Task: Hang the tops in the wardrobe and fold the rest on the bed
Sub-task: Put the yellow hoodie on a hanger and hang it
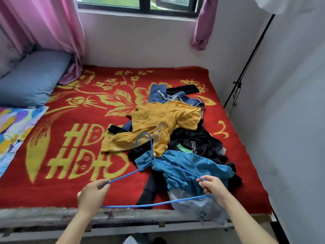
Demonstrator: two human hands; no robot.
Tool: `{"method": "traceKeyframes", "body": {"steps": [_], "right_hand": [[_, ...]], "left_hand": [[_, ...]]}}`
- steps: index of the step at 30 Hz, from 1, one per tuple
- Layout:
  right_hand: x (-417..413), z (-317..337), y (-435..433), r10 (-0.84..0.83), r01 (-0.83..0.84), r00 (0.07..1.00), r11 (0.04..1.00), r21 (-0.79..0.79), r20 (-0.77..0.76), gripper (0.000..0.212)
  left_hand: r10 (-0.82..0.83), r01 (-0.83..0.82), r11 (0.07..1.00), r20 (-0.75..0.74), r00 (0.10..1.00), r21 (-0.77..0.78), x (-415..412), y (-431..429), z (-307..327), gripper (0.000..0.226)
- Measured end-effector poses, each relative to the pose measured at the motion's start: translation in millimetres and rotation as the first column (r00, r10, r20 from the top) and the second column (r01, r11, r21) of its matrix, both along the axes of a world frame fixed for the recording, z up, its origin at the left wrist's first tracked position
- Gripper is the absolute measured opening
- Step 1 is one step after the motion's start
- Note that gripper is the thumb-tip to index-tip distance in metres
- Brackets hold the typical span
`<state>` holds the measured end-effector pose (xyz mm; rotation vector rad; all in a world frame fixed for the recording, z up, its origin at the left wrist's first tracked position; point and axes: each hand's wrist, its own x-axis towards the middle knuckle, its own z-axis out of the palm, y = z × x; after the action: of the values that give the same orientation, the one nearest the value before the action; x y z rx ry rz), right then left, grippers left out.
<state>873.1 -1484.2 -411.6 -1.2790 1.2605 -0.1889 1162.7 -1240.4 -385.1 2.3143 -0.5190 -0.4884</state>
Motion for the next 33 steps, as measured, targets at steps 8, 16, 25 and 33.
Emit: {"method": "traceKeyframes", "body": {"steps": [8, 16, 25, 33], "right_hand": [[56, -10, -24, 0.213, -0.247, 0.935, 0.965, -0.09, -0.283, 0.017], [153, 18, -80, 0.285, -0.523, 0.722, 0.821, -0.228, -0.631, 0.006], [213, 39, -67, 0.374, -0.454, 0.875, 0.853, -0.256, -0.306, 0.035], [206, 38, -123, 0.317, -0.327, 0.91, 0.945, 0.006, -0.267, 0.024]], "left_hand": [[0.003, -0.007, 0.998, 0.056, 0.998, 0.055, 48, -36, -14, 0.013], [-0.123, 0.126, 0.992, 0.11, 0.986, -0.025, 126, -107, -16, 0.013], [-0.404, 0.429, 0.899, 0.21, 0.89, -0.091, 142, -169, -53, 0.022], [-0.597, 0.541, 0.719, -0.011, 0.802, 0.436, 144, -235, -45, 0.068]]}}
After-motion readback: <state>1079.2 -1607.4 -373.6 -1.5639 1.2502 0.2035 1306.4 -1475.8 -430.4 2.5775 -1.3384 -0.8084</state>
